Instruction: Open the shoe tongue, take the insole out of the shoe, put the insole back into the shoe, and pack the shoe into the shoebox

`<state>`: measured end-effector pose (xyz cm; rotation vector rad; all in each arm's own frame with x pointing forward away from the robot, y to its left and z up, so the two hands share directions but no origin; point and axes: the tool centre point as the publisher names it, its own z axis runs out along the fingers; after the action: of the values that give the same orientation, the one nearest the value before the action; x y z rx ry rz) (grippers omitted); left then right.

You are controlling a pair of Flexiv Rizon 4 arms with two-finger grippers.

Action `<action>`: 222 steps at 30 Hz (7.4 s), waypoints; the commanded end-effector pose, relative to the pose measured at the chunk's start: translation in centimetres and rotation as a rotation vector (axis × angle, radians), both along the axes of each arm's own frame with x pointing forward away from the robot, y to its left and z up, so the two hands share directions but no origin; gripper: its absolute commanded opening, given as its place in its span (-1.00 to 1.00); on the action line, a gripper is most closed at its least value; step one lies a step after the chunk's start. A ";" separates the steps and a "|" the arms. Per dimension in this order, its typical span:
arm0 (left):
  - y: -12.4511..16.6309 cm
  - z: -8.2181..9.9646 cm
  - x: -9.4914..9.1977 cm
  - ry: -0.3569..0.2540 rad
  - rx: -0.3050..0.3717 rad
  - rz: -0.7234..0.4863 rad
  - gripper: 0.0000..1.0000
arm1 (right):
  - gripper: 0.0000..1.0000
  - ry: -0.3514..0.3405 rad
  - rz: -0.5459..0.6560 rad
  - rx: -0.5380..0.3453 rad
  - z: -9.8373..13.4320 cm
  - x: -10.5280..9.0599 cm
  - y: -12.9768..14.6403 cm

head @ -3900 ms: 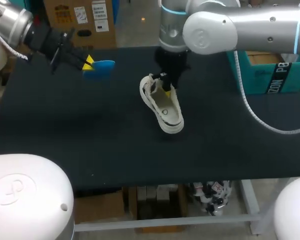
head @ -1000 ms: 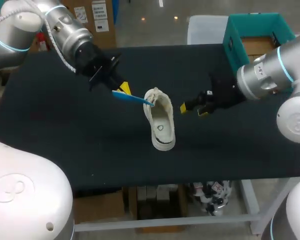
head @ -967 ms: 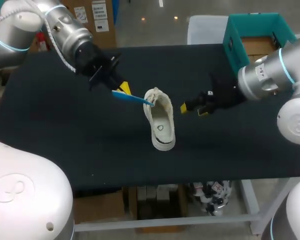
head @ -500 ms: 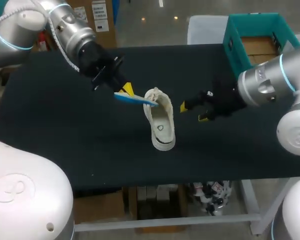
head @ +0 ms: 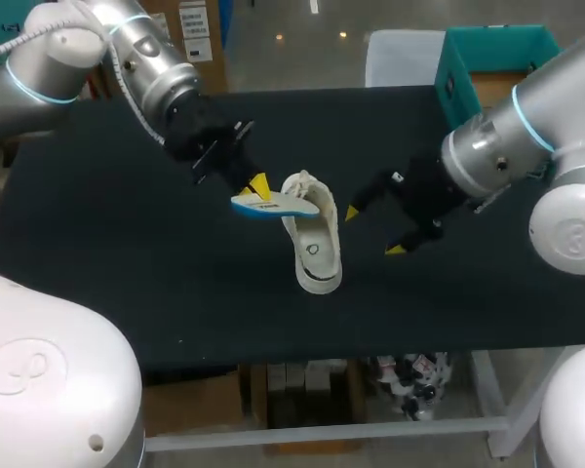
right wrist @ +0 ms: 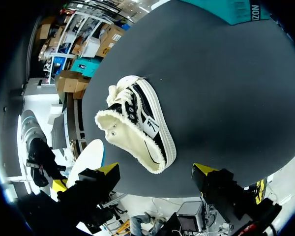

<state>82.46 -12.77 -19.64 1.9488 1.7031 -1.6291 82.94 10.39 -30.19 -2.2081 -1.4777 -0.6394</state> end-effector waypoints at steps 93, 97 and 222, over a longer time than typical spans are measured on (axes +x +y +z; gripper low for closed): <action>-1.4 -6.5 -1.0 -0.059 -0.056 0.082 -1.00 | 1.00 0.265 -0.488 0.534 -1.7 1.7 5.3; -1.4 -6.8 -0.8 -0.059 -0.070 0.096 -1.00 | 1.00 0.259 -0.487 0.550 -1.7 2.0 5.6; -5.0 -13.2 7.1 0.099 -0.042 0.398 -1.00 | -1.00 0.271 -0.411 0.741 -4.5 3.8 7.7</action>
<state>88.94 -17.68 -32.55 1.4051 1.9249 -1.5953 86.23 17.78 -33.97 -1.8972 -0.5148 -0.8128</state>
